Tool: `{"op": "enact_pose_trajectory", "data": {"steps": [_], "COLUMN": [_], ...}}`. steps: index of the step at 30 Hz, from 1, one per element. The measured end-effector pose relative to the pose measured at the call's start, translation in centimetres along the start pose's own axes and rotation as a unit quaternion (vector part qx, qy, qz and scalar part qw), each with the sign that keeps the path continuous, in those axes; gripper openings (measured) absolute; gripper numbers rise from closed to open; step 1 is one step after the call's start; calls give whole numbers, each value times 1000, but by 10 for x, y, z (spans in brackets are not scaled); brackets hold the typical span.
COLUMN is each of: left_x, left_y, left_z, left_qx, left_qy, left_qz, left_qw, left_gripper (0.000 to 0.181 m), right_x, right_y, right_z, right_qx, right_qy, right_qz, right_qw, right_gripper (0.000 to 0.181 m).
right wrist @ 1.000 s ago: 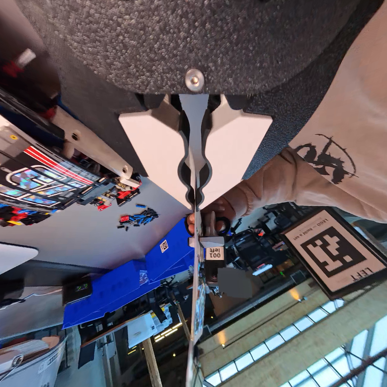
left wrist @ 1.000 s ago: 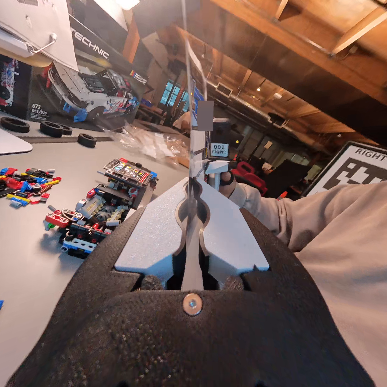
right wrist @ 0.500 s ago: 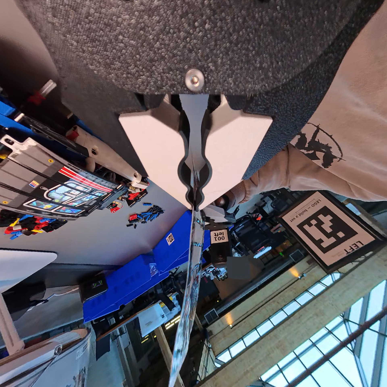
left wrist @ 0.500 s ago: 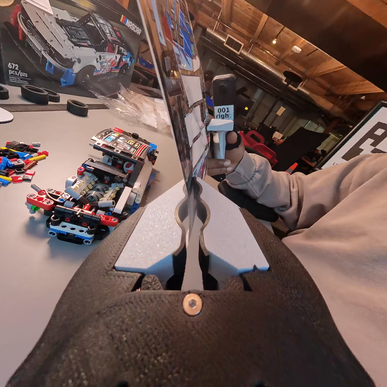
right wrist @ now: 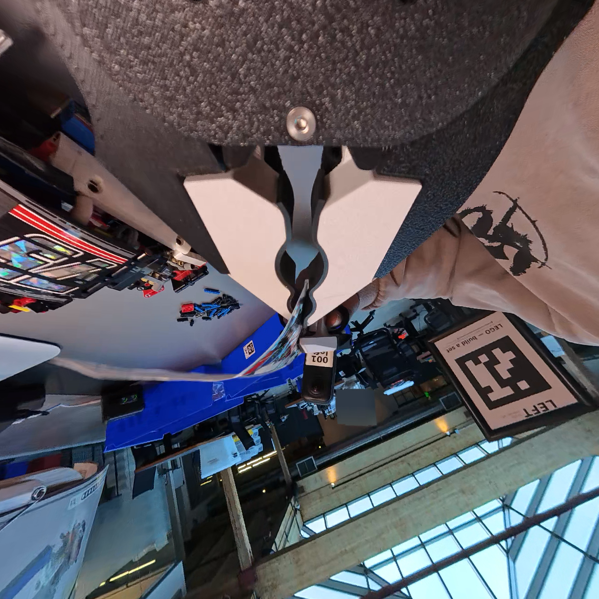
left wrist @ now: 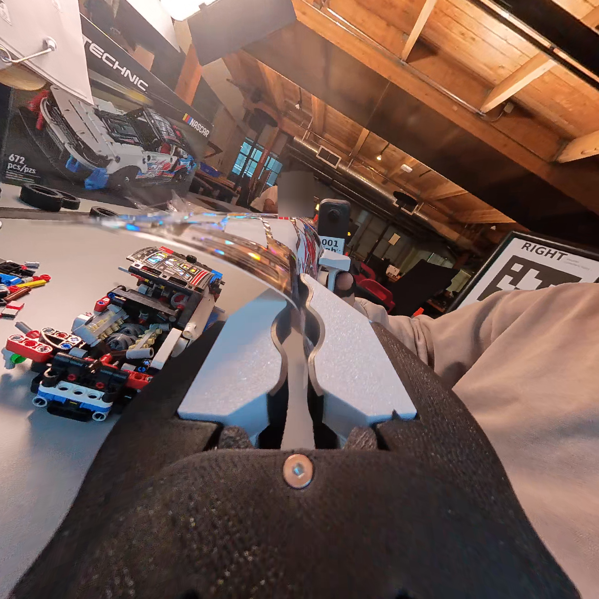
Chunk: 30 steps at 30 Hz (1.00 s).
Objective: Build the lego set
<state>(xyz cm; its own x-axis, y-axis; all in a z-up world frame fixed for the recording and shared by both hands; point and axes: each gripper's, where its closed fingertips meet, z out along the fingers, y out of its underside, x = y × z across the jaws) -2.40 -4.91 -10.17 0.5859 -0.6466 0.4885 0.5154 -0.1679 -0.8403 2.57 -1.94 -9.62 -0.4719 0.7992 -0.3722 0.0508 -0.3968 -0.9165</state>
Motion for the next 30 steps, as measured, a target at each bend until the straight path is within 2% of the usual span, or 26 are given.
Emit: {"op": "enact_pose_trajectory", "data": {"steps": [5, 11, 15, 18, 23, 28, 30], "left_x": [1, -1, 4, 10, 17, 20, 17], "left_y": [8, 5, 5, 10, 11, 0, -2], "left_z": [3, 0, 1, 3, 6, 3, 1], "left_qx": [-24, -22, -24, -38, -45, -17, -16], "left_qy": [-2, -11, -3, 6, 4, 11, 6], "left_qz": [16, 35, 54, 80, 126, 111, 107], "left_qw": [1000, 999, 998, 996, 991, 994, 994], "left_gripper": [0, 2, 9, 1, 0, 0, 0], "right_x": [-3, -6, -6, -2, -1, 2, 3], "right_y": [-10, -17, -17, -15, -17, -24, -25], "right_z": [-6, -10, -11, -12, -14, -16, -17], "right_qx": [16, 30, 32, 29, 42, 61, 59], "right_qy": [-10, -31, -51, -57, -85, -67, -53], "right_qz": [-2, 26, 71, 115, 182, 146, 121], "right_qw": [1000, 999, 996, 991, 979, 985, 989], "right_gripper": [0, 0, 0, 0, 0, 0, 5]}}
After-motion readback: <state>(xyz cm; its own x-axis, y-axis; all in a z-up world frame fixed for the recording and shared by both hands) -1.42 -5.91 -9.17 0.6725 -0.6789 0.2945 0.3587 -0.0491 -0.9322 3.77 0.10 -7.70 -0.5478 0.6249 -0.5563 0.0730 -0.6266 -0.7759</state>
